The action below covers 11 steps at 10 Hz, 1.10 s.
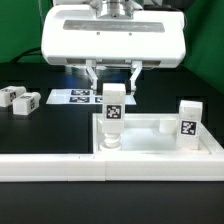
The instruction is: Assemble square table
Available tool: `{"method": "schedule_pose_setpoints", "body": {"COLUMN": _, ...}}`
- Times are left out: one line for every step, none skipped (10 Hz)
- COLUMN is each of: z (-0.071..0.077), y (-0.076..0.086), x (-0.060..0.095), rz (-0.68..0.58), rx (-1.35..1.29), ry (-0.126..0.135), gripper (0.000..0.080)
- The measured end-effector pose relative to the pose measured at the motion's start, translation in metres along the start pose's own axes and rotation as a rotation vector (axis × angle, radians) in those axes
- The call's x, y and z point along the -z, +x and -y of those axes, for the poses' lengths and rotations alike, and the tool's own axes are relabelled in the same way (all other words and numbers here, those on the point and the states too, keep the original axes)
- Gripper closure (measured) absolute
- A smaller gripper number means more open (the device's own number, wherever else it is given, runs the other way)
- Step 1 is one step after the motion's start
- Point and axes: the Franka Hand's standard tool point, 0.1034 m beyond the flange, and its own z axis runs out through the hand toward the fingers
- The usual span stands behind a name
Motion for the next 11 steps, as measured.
{"method": "schedule_pose_setpoints", "body": {"z": -0.001, "y": -0.0013, "x": -0.0011, "rz": 0.001, "rx": 0.0, "ry": -0.002, "gripper": 0.0509}}
{"method": "schedule_pose_setpoints", "body": {"z": -0.0025, "y": -0.0035, "x": -0.0029, "rz": 0.005, "rx": 0.0, "ry": -0.004, "gripper": 0.0509}}
{"method": "schedule_pose_setpoints", "body": {"z": -0.0039, "y": -0.005, "x": -0.004, "rz": 0.007, "rx": -0.002, "ry": -0.005, "gripper": 0.0509}}
{"method": "schedule_pose_setpoints", "body": {"z": -0.0048, "y": -0.0065, "x": -0.0051, "rz": 0.01, "rx": -0.003, "ry": -0.006, "gripper": 0.0509}}
{"method": "schedule_pose_setpoints", "body": {"z": -0.0044, "y": -0.0079, "x": -0.0061, "rz": 0.013, "rx": -0.002, "ry": -0.006, "gripper": 0.0509}}
{"method": "schedule_pose_setpoints", "body": {"z": -0.0023, "y": -0.0094, "x": -0.007, "rz": 0.015, "rx": -0.001, "ry": -0.004, "gripper": 0.0509}}
{"method": "schedule_pose_setpoints", "body": {"z": -0.0024, "y": -0.0096, "x": -0.0071, "rz": 0.016, "rx": -0.001, "ry": -0.005, "gripper": 0.0509}}
{"method": "schedule_pose_setpoints", "body": {"z": -0.0027, "y": -0.0097, "x": -0.0072, "rz": 0.016, "rx": -0.001, "ry": -0.005, "gripper": 0.0509}}
{"method": "schedule_pose_setpoints", "body": {"z": -0.0027, "y": -0.0098, "x": -0.0072, "rz": 0.016, "rx": -0.001, "ry": -0.005, "gripper": 0.0329}}
{"method": "schedule_pose_setpoints", "body": {"z": -0.0028, "y": -0.0098, "x": -0.0073, "rz": 0.016, "rx": -0.001, "ry": -0.005, "gripper": 0.0212}}
{"method": "schedule_pose_setpoints", "body": {"z": -0.0028, "y": -0.0099, "x": -0.0073, "rz": 0.016, "rx": -0.001, "ry": -0.005, "gripper": 0.0212}}
